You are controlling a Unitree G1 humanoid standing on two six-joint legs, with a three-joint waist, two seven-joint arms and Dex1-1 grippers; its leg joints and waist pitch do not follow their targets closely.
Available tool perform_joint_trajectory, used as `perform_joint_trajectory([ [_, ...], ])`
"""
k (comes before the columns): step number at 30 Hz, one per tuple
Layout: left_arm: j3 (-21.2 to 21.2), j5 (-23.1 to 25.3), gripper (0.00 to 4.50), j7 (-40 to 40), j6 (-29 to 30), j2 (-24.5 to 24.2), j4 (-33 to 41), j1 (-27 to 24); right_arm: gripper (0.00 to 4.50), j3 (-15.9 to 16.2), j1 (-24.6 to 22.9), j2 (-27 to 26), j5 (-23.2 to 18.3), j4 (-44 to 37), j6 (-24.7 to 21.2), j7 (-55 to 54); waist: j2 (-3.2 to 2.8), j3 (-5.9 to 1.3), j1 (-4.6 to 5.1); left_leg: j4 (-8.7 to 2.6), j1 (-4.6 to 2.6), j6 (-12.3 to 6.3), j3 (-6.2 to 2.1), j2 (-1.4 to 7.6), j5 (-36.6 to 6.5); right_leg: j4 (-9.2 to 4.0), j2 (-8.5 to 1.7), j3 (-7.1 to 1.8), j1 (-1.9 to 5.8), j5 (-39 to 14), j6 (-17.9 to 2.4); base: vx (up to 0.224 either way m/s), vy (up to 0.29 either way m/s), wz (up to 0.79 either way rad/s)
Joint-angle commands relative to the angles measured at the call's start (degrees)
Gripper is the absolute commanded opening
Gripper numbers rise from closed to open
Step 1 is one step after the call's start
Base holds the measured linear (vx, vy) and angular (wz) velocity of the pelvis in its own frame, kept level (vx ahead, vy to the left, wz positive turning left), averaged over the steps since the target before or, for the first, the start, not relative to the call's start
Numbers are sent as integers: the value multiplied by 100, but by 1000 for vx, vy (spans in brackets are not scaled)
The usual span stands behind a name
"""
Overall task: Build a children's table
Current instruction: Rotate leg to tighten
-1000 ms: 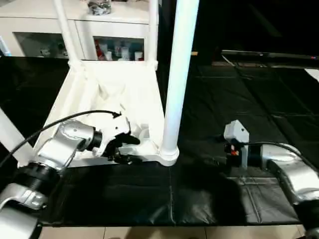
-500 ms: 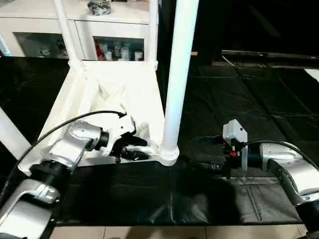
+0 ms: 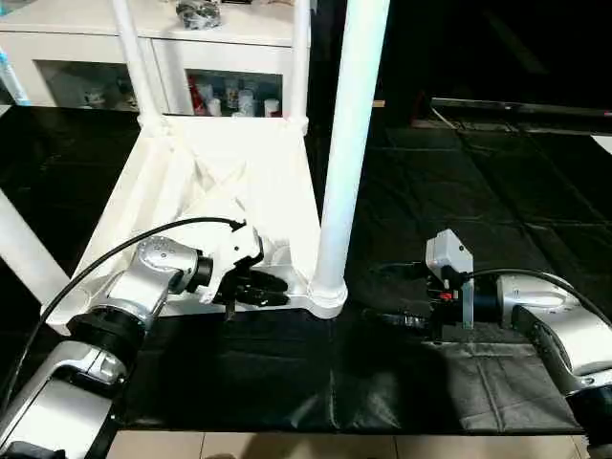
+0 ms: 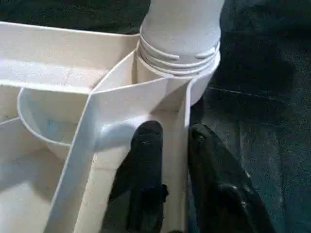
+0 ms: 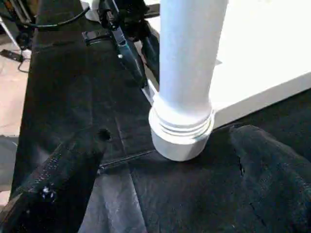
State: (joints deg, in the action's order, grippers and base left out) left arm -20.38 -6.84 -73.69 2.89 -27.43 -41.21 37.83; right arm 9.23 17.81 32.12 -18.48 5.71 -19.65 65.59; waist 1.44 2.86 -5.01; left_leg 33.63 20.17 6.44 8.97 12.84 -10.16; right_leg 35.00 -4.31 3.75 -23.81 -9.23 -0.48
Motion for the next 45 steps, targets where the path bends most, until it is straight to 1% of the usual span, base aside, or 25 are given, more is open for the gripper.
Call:
perform_joint_trajectory([
  [1,39,109,67,-99,-86,0,-54,105,450,-35,-23,30,-87,-66,-36,36,-23,-339,-12,-405,-13,-87,77,-24,-1682,-531,-263,-189,309,-2322,-785,0,0,0],
  [8,-106,392,3,-59,-312,-20,-292,163,450,-39,-27,10,-89,-65,-58,39,-33,-344,-22,-408,-10,-73,73,-27,-1698,-528,-267,-188,319,-2279,-789,0,0,0],
  [11,-172,510,3,-51,-411,-30,-366,194,450,-44,-30,3,-84,-73,-69,33,-19,-332,-15,-411,-6,-73,68,-34,-1747,-546,-265,-178,316,-2468,-716,0,0,0],
  [14,-26,403,3,-113,-349,57,-405,222,450,-47,-24,0,-101,-60,-91,54,-12,-332,-20,-404,-19,-77,67,-35,-1776,-573,-280,-175,299,-2717,-641,0,0,0],
  [15,-26,403,3,-113,-349,57,-405,222,450,-47,-24,0,-101,-60,-91,54,-12,-330,-19,-405,-20,-79,68,-32,-1778,-575,-277,-177,294,-2713,-645,0,0,0],
  [17,33,327,3,-238,-329,99,-374,220,450,-48,15,-36,-138,10,-114,86,32,-336,-13,-404,-8,-104,73,-27,-1712,-566,-276,-180,298,-2633,-660,0,0,0],
  [18,33,327,3,-238,-329,99,-374,220,450,-48,15,-36,-138,10,-114,86,32,-336,-13,-404,-8,-104,73,-27,-1712,-566,-276,-180,298,-2633,-660,0,0,0],
  [20,38,277,3,-387,-359,118,-330,209,450,-77,107,-124,-205,116,-137,100,-18,-346,-7,-410,-15,-105,70,-18,-1701,-544,-274,-185,296,-2428,-753,0,0,0],
  [22,15,270,3,-477,-387,112,-280,179,450,-87,142,-174,-243,161,-142,112,-11,-359,-4,-408,-6,-102,70,-16,-1649,-519,-277,-188,310,-2257,-820,0,0,0],
  [23,-25,279,3,-572,-424,104,-221,139,450,-71,179,-215,-253,218,-137,132,-31,-361,-9,-407,-6,-93,71,-10,-1605,-500,-274,-195,310,-2067,-897,0,0,0],
  [24,-83,306,3,-649,-469,92,-164,104,450,-24,214,-242,-218,274,-96,157,-14,-374,-4,-405,7,-91,72,-6,-1531,-470,-273,-198,331,-1833,-976,0,0,0],
  [26,-202,355,3,-808,-552,77,-39,29,450,95,288,-302,-141,385,-15,224,-31,-383,-4,-401,5,-91,77,0,-1422,-429,-268,-203,335,-1503,-1105,0,0,0],
  [27,-267,360,3,-898,-570,76,73,-26,450,148,352,-370,-120,491,17,257,-12,-385,2,-396,8,-102,85,-2,-1369,-410,-266,-203,346,-1378,-1165,0,0,0],
  [28,-267,360,3,-898,-570,76,73,-26,450,148,352,-370,-120,491,17,257,-18,-396,0,-390,8,-104,83,0,-1341,-391,-275,-203,353,-1311,-1197,0,0,0],
  [29,-364,380,3,-1047,-598,81,255,-105,450,273,530,-516,10,810,234,309,21,-395,-6,-381,4,-137,103,5,-1266,-387,-277,-211,348,-1188,-1236,0,0,0],
  [31,-393,412,3,-1109,-615,91,300,-113,450,353,667,-598,104,1045,380,353,-10,-398,7,-388,19,-131,101,0,-1195,-371,-284,-203,350,-1135,-1301,0,0,0],
  [32,-408,435,3,-1131,-636,91,290,-100,450,378,738,-642,128,1155,449,384,-15,-393,-19,-372,-19,-144,125,7,-1197,-364,-269,-211,323,-1047,-1351,0,0,0],
  [34,-417,498,3,-1152,-686,95,244,-63,450,382,905,-763,125,1404,499,446,-4,-389,-40,-377,-23,-147,131,17,-1217,-366,-270,-213,327,-1071,-1352,0,0,0],
  [35,-419,515,3,-1158,-701,97,231,-51,450,388,969,-809,129,1501,524,471,-19,-380,-57,-388,-25,-128,126,23,-1257,-364,-272,-210,329,-1147,-1330,0,0,0],
  [37,-410,521,3,-1156,-701,108,214,-15,450,426,1110,-896,180,1721,601,506,-15,-368,-64,-395,-38,-89,131,25,-1416,-387,-281,-211,317,-1377,-1268,0,0,0],
  [38,-378,520,3,-1133,-674,123,217,23,450,477,1258,-980,219,1972,631,567,5,-370,-60,-398,-35,-59,132,21,-1505,-393,-294,-211,319,-1579,-1214,0,0,0],
  [40,-347,524,0,-1069,-660,120,235,39,420,501,1335,-1024,199,2099,598,672,2,-371,-68,-399,-37,-58,135,19,-1495,-407,-296,-212,320,-1657,-1179,0,0,0],
  [41,-339,521,0,-1057,-648,115,239,45,420,506,1351,-1028,195,2118,585,695,-2,-375,-82,-393,-48,-66,140,28,-1448,-402,-295,-221,310,-1592,-1175,0,0,0],
  [43,-299,523,0,-1005,-607,84,262,57,413,536,1417,-1037,209,2214,590,799,4,-382,-91,-395,-27,-79,138,31,-1311,-376,-290,-219,327,-1420,-1187,0,0,0],
  [45,-243,514,0,-1000,-546,40,321,47,384,560,1463,-1038,195,2289,579,953,-6,-388,-96,-389,-15,-87,141,27,-1247,-357,-285,-217,338,-1273,-1222,0,0,0],
])
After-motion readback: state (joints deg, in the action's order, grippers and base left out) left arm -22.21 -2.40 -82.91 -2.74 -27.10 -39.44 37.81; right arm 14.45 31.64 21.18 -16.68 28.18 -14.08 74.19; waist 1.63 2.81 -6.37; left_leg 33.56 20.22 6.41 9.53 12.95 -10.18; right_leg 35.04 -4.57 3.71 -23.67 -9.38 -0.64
